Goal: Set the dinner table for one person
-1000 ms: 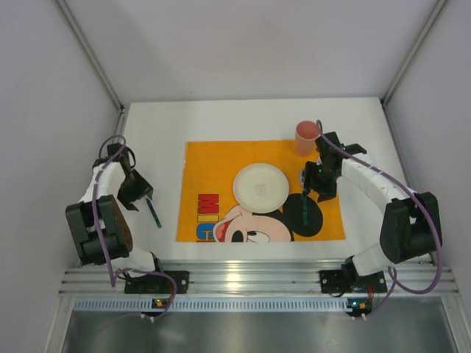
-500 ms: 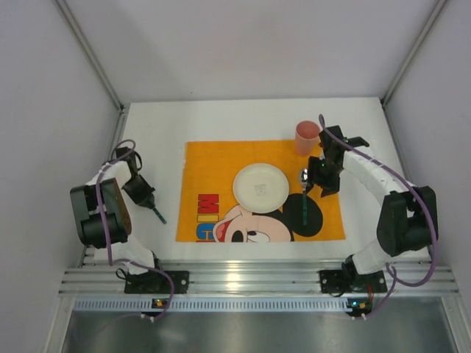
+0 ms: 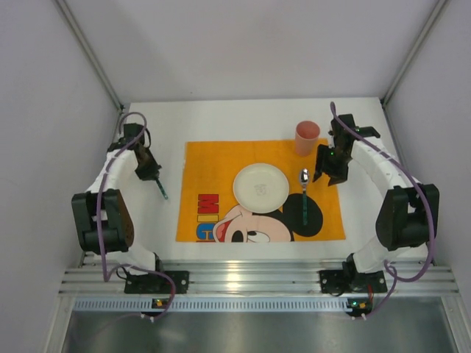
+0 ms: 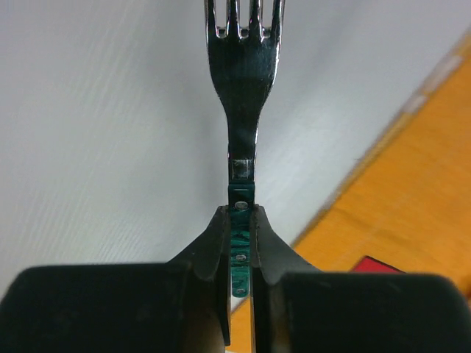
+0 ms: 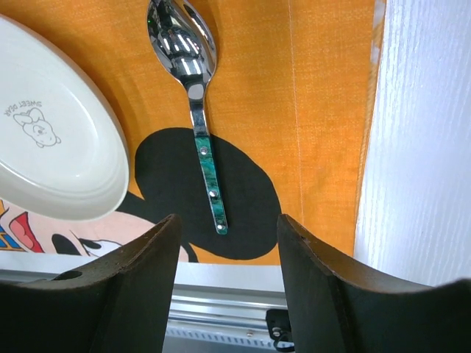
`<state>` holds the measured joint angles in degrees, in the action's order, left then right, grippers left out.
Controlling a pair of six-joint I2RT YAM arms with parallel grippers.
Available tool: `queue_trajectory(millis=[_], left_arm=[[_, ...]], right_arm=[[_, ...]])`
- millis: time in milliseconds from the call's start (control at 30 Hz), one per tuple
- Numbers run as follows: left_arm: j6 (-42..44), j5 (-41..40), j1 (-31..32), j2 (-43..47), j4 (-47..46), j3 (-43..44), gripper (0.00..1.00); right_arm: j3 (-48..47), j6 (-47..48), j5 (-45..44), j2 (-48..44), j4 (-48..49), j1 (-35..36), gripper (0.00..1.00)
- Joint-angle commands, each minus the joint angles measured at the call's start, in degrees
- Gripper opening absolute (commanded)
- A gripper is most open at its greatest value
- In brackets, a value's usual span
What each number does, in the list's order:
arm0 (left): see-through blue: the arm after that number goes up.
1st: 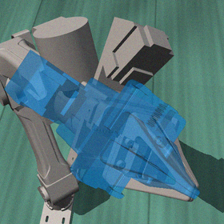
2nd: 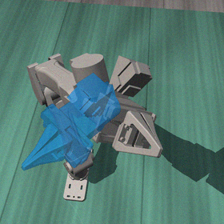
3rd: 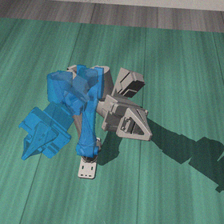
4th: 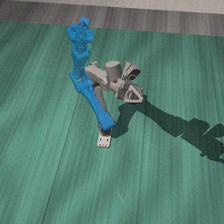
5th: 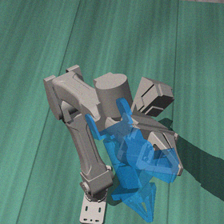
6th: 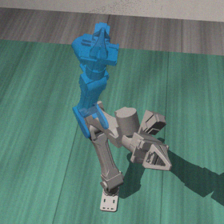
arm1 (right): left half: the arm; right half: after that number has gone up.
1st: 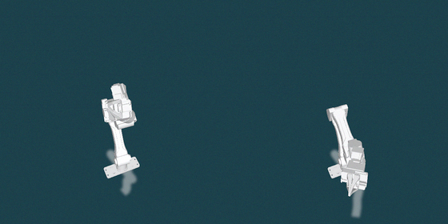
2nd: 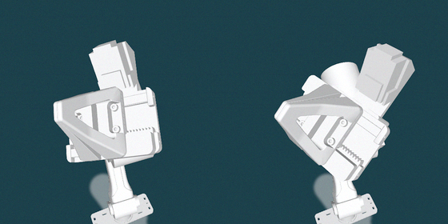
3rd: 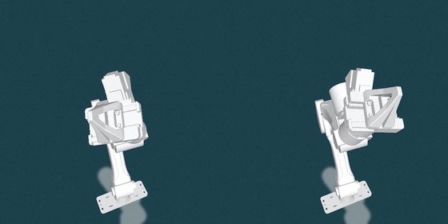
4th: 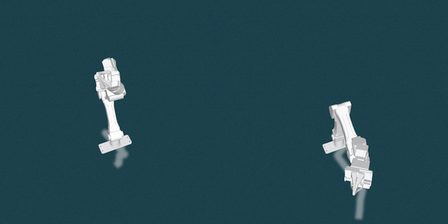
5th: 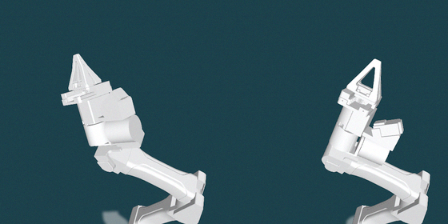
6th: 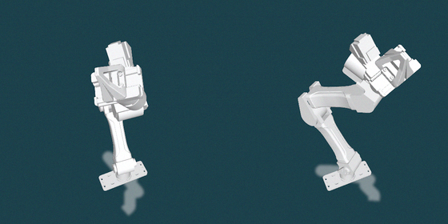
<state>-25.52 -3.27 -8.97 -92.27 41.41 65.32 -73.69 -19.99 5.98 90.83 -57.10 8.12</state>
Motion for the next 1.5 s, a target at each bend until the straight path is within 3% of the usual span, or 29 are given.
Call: queue_trajectory(millis=[0,100,200,667,700,800,900,933,1100,1233,1333,1467], left_arm=[[3.89,1.85,8.67,3.25,-4.32,5.94,0.00],[6.01,4.74,16.67,-0.44,-4.49,7.89,0.00],[5.13,10.47,20.73,-3.43,-6.60,6.76,0.00],[5.92,10.03,26.99,-7.93,-7.92,1.04,0.02],[5.92,9.95,27.16,-7.67,-8.18,0.17,0.15],[5.57,9.25,27.25,-6.88,-8.98,-0.63,0.45],[5.30,7.76,27.25,-5.47,-7.58,0.68,0.62],[4.52,4.36,27.25,-4.77,-6.87,1.21,0.98],[2.93,-9.02,27.17,6.01,-4.67,2.45,0.98],[2.58,-17.98,27.17,12.89,-5.55,0.08,0.99],[4.76,-21.35,27.08,17.72,-9.56,-4.66,0.99],[8.11,-21.33,27.08,33.14,-21.78,-21.05,0.99]], right_arm=[[-2.60,1.09,0.26,0.75,-1.17,-0.47,0.55],[-3.04,1.18,0.18,0.93,-1.00,-0.47,0.55],[-3.12,1.09,0.00,0.85,-1.08,-0.39,0.55],[0.92,0.57,-0.79,-2.49,-0.03,-1.35,0.57],[0.92,0.48,-0.79,-2.58,-0.03,-1.35,0.57],[0.92,0.48,-0.79,-2.76,-0.03,-1.35,0.61],[0.74,0.39,-0.62,-3.11,0.23,-1.44,0.71],[0.22,0.74,1.12,-3.29,0.58,-1.44,0.80],[-4.26,1.44,7.73,-8.38,4.53,-1.26,0.98],[-6.90,2.23,10.28,-12.51,7.70,-1.09,1.00],[-7.08,3.29,14.14,-14.71,9.98,-0.74,1.00],[-2.62,1.80,5.64,-25.74,18.49,3.03,1.00]])
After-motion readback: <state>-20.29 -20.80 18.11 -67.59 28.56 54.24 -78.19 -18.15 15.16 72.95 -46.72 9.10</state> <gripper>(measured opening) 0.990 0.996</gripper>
